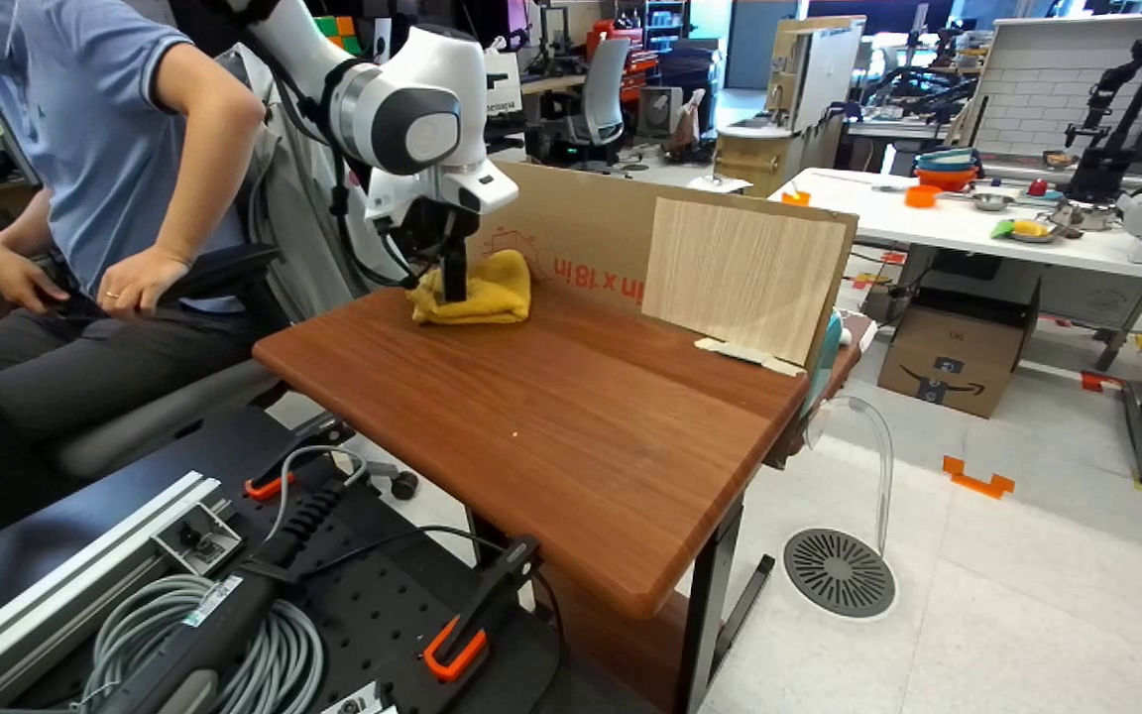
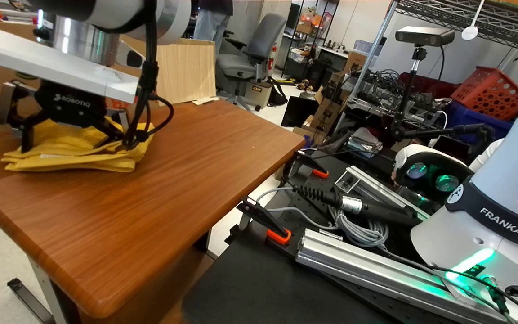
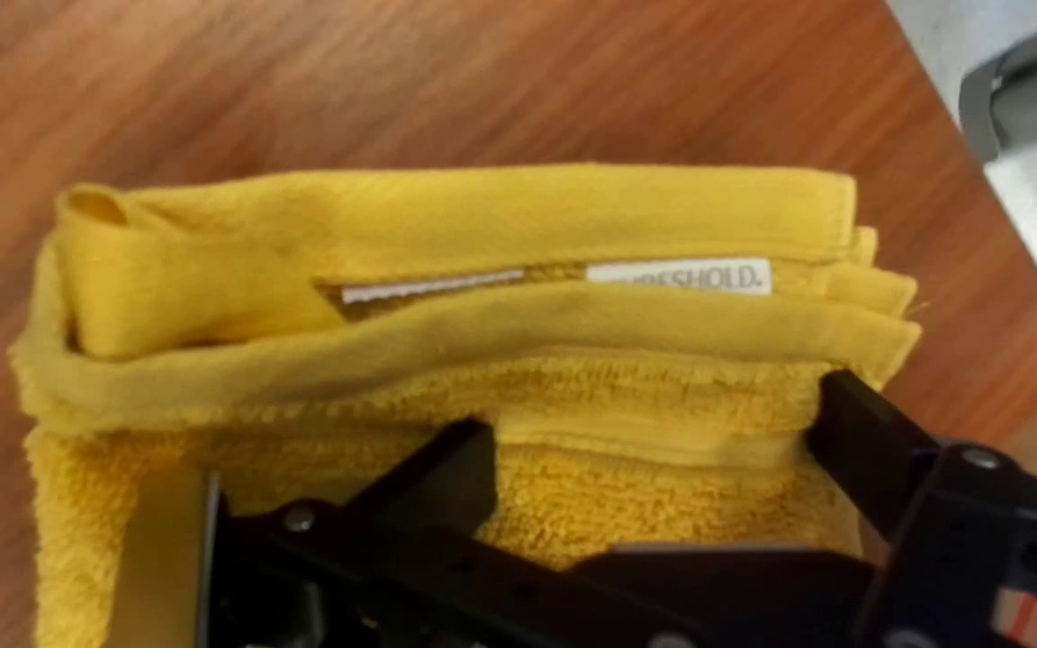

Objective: Use the yellow towel to wipe the table

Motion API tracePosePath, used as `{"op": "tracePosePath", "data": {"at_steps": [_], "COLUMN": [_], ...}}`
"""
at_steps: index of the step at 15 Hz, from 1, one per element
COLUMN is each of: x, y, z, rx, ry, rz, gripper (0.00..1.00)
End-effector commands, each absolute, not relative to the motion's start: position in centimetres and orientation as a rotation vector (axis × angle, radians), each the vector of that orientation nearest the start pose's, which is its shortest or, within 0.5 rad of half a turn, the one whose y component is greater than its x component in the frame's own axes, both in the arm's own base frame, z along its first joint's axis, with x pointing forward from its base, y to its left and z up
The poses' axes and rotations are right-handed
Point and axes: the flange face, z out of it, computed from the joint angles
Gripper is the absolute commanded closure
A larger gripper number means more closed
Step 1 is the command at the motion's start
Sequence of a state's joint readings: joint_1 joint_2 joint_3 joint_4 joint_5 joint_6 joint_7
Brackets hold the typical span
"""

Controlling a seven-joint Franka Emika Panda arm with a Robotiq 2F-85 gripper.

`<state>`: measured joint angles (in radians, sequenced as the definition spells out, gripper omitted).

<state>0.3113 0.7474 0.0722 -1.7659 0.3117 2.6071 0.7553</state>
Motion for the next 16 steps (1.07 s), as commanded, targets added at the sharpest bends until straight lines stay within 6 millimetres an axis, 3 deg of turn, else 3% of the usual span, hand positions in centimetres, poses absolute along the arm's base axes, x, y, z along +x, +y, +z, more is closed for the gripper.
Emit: {"op": "tracePosePath", "data": {"at_steps": [1,4,10,13,16], "x": [65.3,66.0,64.3,62.9,59.7], "y": [19.3,14.8,6.2,3.0,0.7], "z": [14.1,14.1,12.2,11.6,10.0], "rx": [-2.677,-2.610,-2.480,-2.426,-2.438], "ry": [1.098,1.201,1.410,1.461,1.494], "rz": [0.076,0.113,0.175,0.235,0.303], "gripper": [0.00,0.00,0.00,0.00,0.00]}}
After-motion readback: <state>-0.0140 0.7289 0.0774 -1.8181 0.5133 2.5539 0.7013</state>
